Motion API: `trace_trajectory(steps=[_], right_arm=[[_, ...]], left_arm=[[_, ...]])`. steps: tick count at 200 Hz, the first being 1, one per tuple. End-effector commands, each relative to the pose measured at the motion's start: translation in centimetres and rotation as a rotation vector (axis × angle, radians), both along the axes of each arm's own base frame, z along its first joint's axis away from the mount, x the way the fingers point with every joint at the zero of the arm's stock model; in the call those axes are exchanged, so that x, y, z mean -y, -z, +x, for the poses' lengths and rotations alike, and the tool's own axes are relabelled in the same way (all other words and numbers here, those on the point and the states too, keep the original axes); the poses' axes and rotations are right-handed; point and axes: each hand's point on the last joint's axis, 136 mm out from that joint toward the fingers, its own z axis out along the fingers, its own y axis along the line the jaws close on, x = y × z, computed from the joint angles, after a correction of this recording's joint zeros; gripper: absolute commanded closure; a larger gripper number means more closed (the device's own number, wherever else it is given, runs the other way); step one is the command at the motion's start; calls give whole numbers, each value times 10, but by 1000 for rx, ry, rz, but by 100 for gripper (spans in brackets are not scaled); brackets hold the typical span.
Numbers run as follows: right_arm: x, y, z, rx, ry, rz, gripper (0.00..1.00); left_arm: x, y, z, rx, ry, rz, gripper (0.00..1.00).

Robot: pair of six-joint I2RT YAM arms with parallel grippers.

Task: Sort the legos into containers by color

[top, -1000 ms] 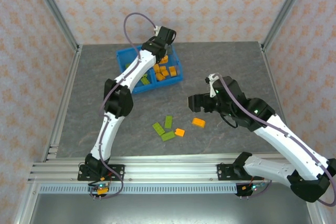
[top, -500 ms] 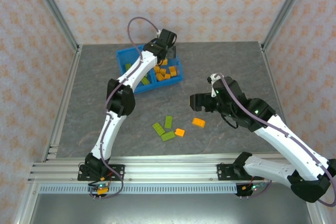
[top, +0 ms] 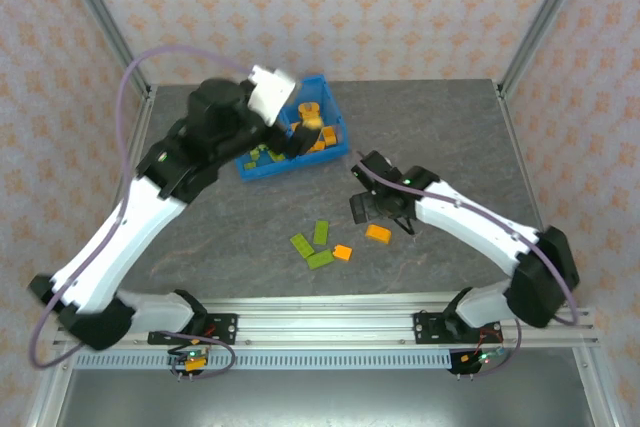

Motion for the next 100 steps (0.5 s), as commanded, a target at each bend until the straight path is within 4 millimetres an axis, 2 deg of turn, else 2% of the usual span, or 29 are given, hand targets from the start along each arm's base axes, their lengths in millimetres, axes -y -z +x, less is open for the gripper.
trace_trajectory(steps=[1,2,5,7,10,32,53,69,100], right_arm=[[5,27,-3,-122,-40,-83,4],[5,28,-3,-127,-39,-85,4],[6,33,-2,-147,-40,-98,4],[5,36,-3,-159,-43,-102,4],[5,40,-3,-177,-44,-109,4],[1,60,-4,-272,-70,-144,5],[0,76,-7,-346,-79,-176,8],[-1,86,-12,-390,-83,-185,12],[-1,98,-22,-462,-64,-166,30]], left_arm=[[6,71,-46,56,276,285,0],[6,78,-48,47,282,297,0],[3,78,-54,66,299,308,0],[2,87,-58,59,311,323,0],[-1,88,-65,72,326,335,0],[-16,129,-105,51,442,417,0],[-21,147,-134,17,527,397,0],[-22,155,-145,6,558,374,0],[-20,161,-150,-3,567,341,0]])
